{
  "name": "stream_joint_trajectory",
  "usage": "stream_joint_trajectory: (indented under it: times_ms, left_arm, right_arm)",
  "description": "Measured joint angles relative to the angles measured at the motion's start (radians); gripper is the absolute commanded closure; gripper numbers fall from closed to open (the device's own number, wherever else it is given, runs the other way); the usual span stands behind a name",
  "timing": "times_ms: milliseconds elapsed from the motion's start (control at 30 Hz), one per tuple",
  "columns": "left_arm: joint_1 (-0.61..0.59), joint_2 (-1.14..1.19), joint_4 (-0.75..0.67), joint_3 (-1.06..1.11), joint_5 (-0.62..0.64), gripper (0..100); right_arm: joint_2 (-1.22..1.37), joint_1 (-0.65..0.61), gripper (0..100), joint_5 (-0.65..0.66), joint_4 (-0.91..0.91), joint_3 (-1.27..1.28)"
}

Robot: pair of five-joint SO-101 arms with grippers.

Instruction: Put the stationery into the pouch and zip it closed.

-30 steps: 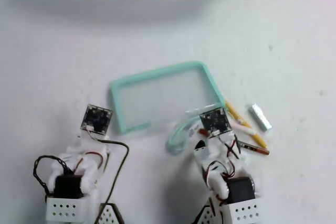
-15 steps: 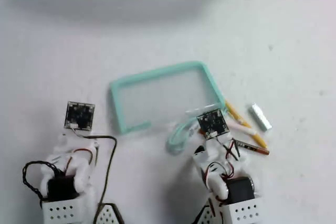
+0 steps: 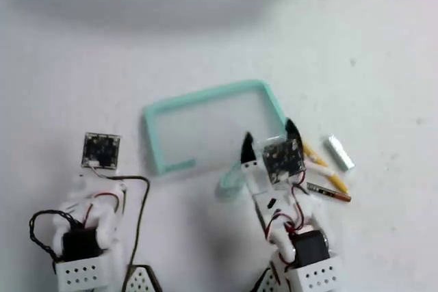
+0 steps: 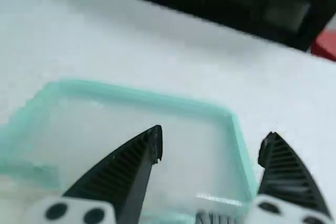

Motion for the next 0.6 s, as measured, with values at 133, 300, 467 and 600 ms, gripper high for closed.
stream_joint_trajectory:
  times_ms: [133, 300, 467, 600]
  left_arm:
    - [-0.051, 0.000, -0.021, 0.000, 0.000, 98]
    - [-0.061, 0.000, -0.025, 0.000, 0.000, 98]
    - [-0.063, 0.000, -0.064, 0.000, 0.000, 98]
    - [-0.084, 0.000, -0.086, 0.000, 0.000, 97]
  right_arm:
    - [0.000, -0.044, 70.3, 0.000, 0.087, 0.000]
    - [0.000, -0.018, 70.2, 0.000, 0.207, 0.000]
    - [0.000, 0.051, 70.1, 0.000, 0.210, 0.000]
    - [0.002, 0.092, 70.1, 0.017, 0.204, 0.000]
